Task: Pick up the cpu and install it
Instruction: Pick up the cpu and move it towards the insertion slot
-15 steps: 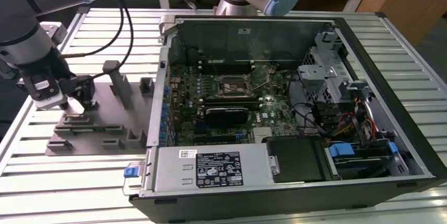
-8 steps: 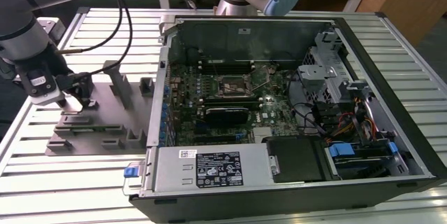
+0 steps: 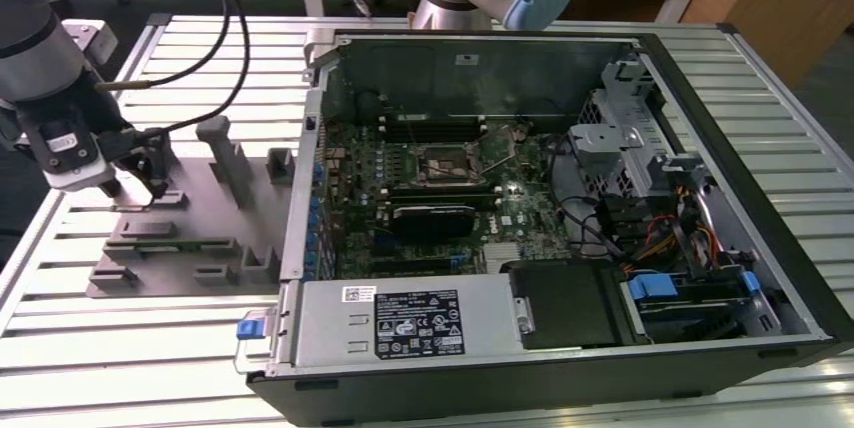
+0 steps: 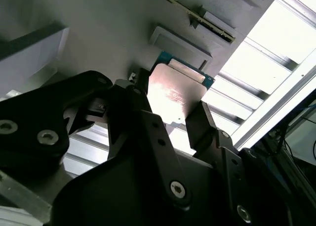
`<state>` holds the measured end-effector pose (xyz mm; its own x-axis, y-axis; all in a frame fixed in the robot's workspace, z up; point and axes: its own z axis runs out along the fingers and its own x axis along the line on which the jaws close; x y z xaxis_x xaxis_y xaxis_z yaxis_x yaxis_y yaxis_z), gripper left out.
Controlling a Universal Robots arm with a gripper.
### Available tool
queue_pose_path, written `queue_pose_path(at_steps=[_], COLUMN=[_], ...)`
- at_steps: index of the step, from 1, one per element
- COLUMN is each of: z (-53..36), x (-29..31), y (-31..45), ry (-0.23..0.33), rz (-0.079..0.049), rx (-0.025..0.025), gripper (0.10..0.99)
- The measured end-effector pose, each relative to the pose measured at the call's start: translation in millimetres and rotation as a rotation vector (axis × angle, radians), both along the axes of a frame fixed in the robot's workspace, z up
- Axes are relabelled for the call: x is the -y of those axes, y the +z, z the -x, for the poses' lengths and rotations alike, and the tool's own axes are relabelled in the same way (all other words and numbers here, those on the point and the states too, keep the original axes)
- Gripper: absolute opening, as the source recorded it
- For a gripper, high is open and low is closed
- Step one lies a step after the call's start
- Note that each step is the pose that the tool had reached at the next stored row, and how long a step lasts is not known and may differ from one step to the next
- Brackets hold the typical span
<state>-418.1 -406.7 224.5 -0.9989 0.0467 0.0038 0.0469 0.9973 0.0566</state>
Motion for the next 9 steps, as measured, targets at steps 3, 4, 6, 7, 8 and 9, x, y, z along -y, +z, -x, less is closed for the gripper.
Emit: queue_pose_path(at_steps=[3, 4, 6, 7, 8, 9], z=[0.0, 0.0, 0.0, 0.0, 0.0, 0.0], x=[0.0, 0.0, 0.0, 0.0, 0.0, 0.0], y=[6.0, 8.0, 11.5, 13.3, 15.0, 18.8], ry=[0.0, 0.0, 0.0, 0.0, 0.0, 0.0], rz=[0.0, 0.0, 0.0, 0.0, 0.0, 0.0], rx=[0.0006, 0.0007, 0.0007, 0.0007, 0.0008, 0.0009], gripper=[0.541, 0.541, 0.541, 0.541, 0.541, 0.541])
